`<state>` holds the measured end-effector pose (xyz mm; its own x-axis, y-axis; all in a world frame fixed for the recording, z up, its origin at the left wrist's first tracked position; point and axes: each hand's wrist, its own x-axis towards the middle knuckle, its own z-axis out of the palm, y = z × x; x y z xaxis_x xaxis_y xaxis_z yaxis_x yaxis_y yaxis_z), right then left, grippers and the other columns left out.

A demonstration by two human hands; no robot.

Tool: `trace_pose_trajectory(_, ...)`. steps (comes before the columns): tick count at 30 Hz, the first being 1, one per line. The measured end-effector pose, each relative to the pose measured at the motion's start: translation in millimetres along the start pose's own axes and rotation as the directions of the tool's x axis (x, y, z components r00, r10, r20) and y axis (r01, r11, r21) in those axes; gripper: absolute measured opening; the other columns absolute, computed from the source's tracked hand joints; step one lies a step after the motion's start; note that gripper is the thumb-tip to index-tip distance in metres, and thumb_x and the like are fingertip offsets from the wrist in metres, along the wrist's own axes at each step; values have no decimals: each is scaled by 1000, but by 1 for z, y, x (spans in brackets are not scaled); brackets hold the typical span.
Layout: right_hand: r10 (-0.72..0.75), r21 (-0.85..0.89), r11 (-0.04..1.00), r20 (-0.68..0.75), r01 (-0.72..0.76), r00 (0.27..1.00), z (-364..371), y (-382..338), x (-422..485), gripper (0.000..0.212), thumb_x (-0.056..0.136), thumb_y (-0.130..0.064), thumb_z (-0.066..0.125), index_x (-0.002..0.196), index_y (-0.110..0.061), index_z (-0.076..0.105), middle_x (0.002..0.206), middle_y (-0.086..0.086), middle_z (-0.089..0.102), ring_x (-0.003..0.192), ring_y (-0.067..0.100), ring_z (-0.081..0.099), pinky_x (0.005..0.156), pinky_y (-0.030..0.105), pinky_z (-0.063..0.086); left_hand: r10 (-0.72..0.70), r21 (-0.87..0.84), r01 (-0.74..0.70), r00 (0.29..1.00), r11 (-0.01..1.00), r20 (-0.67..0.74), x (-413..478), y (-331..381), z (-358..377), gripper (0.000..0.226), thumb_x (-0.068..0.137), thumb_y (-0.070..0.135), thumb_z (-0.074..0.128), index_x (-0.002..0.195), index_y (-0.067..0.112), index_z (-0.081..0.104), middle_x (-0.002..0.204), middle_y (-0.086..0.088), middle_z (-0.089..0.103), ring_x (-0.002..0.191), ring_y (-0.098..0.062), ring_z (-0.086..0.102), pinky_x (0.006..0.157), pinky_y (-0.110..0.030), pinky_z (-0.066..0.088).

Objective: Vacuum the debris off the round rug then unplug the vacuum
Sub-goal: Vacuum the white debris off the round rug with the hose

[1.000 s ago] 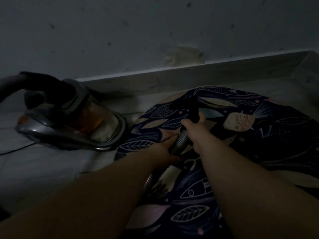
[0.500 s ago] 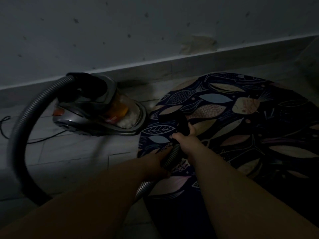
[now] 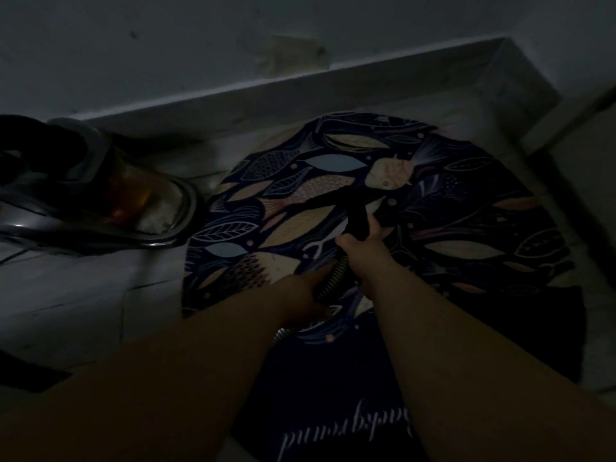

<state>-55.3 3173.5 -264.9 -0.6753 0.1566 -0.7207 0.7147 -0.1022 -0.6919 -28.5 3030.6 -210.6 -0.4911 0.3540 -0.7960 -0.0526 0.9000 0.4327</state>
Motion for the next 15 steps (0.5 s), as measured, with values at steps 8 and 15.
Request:
trace_pose_trajectory(8, -29, 59, 998, -138, 37, 990, -123, -11, 12, 79, 97, -26, 59, 155, -37, 5, 155, 9, 32, 122, 34, 47, 97, 47, 47, 72, 115, -77, 996, 990, 47, 51, 113, 21, 84, 92, 31, 58, 148, 39, -4, 151, -4, 33, 130, -26, 43, 105, -31, 39)
trace_pose_trajectory(15, 36, 135, 991, -262, 0, 965, -219, -8, 2, 78, 98, -33, 58, 153, -46, 5, 150, 6, 37, 115, 33, 49, 83, 51, 53, 162, 132, -172, 983, 976, 85, 85, 193, 56, 85, 89, 27, 62, 148, 41, 1, 148, -4, 38, 128, -24, 43, 104, -29, 38)
